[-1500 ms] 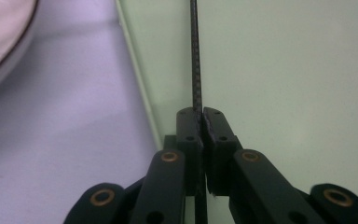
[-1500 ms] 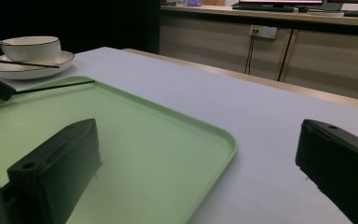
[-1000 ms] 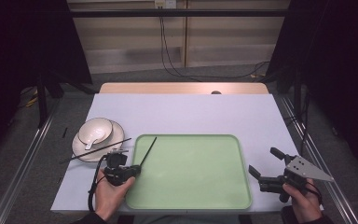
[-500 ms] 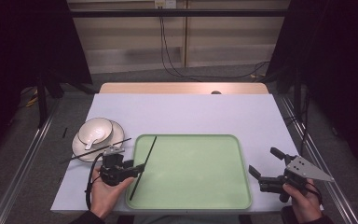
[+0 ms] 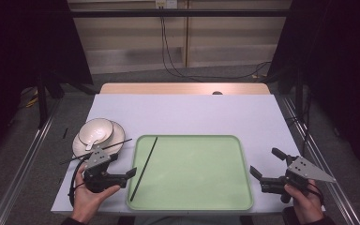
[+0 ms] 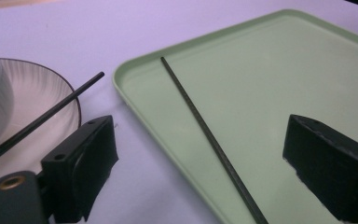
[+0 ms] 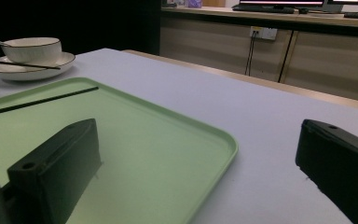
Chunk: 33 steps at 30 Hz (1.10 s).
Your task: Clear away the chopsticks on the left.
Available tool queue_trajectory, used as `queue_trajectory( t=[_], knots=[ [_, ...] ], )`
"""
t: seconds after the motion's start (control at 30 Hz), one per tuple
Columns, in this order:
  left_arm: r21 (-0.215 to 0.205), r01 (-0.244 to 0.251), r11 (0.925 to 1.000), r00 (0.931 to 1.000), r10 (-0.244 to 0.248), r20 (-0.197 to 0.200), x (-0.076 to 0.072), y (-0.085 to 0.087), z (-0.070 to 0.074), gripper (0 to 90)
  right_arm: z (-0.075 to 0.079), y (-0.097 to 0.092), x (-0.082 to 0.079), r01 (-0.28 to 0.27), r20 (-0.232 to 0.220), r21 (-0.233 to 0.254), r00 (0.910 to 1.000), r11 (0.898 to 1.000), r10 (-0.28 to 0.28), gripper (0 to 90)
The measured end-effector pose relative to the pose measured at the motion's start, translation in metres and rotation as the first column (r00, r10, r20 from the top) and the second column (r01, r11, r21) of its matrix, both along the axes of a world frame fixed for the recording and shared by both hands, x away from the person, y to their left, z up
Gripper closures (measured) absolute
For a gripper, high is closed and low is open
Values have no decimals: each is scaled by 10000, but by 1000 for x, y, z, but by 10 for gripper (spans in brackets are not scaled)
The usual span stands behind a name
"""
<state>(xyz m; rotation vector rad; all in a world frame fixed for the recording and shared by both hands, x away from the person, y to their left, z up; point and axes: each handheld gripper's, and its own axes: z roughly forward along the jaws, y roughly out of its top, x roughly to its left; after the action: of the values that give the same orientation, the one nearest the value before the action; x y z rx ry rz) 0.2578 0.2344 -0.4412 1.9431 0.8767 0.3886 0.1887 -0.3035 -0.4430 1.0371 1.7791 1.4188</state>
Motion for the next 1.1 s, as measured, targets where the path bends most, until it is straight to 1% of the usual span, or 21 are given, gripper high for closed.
queue_trajectory(
  t=[0.07, 0.1, 0.13, 0.2, 0.33, 0.37, 0.43, 0.47, 0.53, 0.6, 0.63, 0.67, 0.7, 0.73, 0.77, 0.8, 0.83, 0.9, 0.93, 1.0, 1.1],
  knots=[
    [31, 108, 9999, 9998, -107, -161, -1, 8, 1, 75, 0, 0, 0, 79, 35, 31, 10000, 10000, -79, 0],
    [72, 155, 9999, 9994, -152, -302, -1, 12, 1, 135, 0, 0, 0, 21, -13, 13, 10000, 10000, -21, 0],
    [112, 184, 9998, 9994, -181, -297, -1, 16, 1, 135, 0, 0, 0, 21, -13, 13, 10000, 10000, -21, 0],
    [-181, 313, 9993, 9989, -319, -353, 0, 29, 1, 135, 0, 0, 0, 35, -12, 21, 10000, 10000, -35, 0],
    [293, 412, 9987, 9991, -413, 20, -2, 51, 1, 141, 0, 0, 0, 51, 8, -4, 10000, 10000, -51, 0],
    [540, 280, 9981, 9995, -286, 107, -3, 57, 1, 162, 0, 0, 1, 29, 15, 11, 10000, 10000, -29, 0],
    [455, 69, 9989, 9998, -76, 156, -2, 67, 0, 173, 0, 0, 1, -20, -12, 4, 10000, 10000, 20, 0],
    [503, 20, 9987, 9995, -36, 323, -1, 73, 0, 177, 0, 0, 1, -7, -17, 4, 10000, 10000, 7, 0],
    [718, -23, 9974, 9993, -4, 372, 0, 83, 0, 194, 0, 0, 1, 0, -23, 9, 10000, 10000, 0, 0],
    [636, -242, 9977, 9980, 204, 591, 0, 91, 2, 196, 0, 0, 1, 42, -7, -10, 10000, 10000, -42, 0],
    [701, -140, 9974, 9980, 96, 631, 2, 94, 3, 196, 0, 1, 1, 48, -30, 9, 10000, 10000, -48, 0],
    [755, -261, 9968, 9976, 211, 665, 3, 97, 4, 196, 0, 1, 1, 58, -4, -5, 10000, 10000, -58, 0],
    [643, -307, 9975, 9974, 264, 677, 5, 100, 4, 197, 0, 1, 1, 47, -32, 14, 10000, 10000, -47, 0],
    [705, -213, 9973, 9980, 170, 610, 7, 104, 5, 210, 0, 1, 1, -24, -72, 28, 10000, 10000, 24, 0],
    [528, -320, 9981, 9979, 289, 584, 10, 108, 6, 225, 0, 1, 1, 21, -52, 20, 10000, 10000, -21, 0],
    [495, -426, 9979, 9977, 398, 557, 13, 112, 6, 217, 0, 1, 1, -32, -49, 12, 10000, 10000, 33, 0],
    [579, -532, 9969, 9967, 495, 642, 15, 116, 7, 220, 0, 0, 0, -33, -36, 12, 10000, 10000, 33, 0],
    [635, -526, 9966, 9971, 488, 590, 19, 121, 7, 223, 0, 0, 1, 32, 0, 1, 10000, 10000, -32, 0],
    [659, -459, 9968, 9968, 414, 681, 21, 123, 7, 228, 0, 0, 1, 21, -8, 6, 10000, 10000, -21, 0],
    [760, -352, 9965, 9979, 310, 565, 25, 125, 7, 229, 0, 1, 1, 66, 5, 19, 10000, 10000, -66, 0],
    [878, -359, 9955, 9993, 361, -8, 36, 127, 4, 230, 0, 1, 1, 52, 1, 8, 10000, 10000, -52, 0]
  ],
)
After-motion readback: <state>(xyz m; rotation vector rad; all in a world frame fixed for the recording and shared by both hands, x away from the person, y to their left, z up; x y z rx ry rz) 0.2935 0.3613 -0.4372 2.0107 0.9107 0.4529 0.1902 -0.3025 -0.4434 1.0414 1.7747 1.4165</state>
